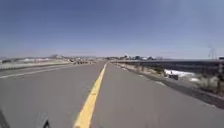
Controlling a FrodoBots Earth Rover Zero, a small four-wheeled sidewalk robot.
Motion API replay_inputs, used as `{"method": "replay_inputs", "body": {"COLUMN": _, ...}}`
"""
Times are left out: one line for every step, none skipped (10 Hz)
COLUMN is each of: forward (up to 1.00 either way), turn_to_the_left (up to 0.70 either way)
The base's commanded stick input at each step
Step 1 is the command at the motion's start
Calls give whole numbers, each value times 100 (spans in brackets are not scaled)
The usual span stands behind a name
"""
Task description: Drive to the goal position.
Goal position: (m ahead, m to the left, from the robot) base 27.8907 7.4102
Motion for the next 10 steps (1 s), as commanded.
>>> {"method": "replay_inputs", "body": {"forward": 85, "turn_to_the_left": 0}}
{"method": "replay_inputs", "body": {"forward": 85, "turn_to_the_left": 0}}
{"method": "replay_inputs", "body": {"forward": 85, "turn_to_the_left": 0}}
{"method": "replay_inputs", "body": {"forward": 85, "turn_to_the_left": 0}}
{"method": "replay_inputs", "body": {"forward": 85, "turn_to_the_left": 0}}
{"method": "replay_inputs", "body": {"forward": 85, "turn_to_the_left": 0}}
{"method": "replay_inputs", "body": {"forward": 85, "turn_to_the_left": 0}}
{"method": "replay_inputs", "body": {"forward": 85, "turn_to_the_left": 0}}
{"method": "replay_inputs", "body": {"forward": 85, "turn_to_the_left": 0}}
{"method": "replay_inputs", "body": {"forward": 85, "turn_to_the_left": 0}}
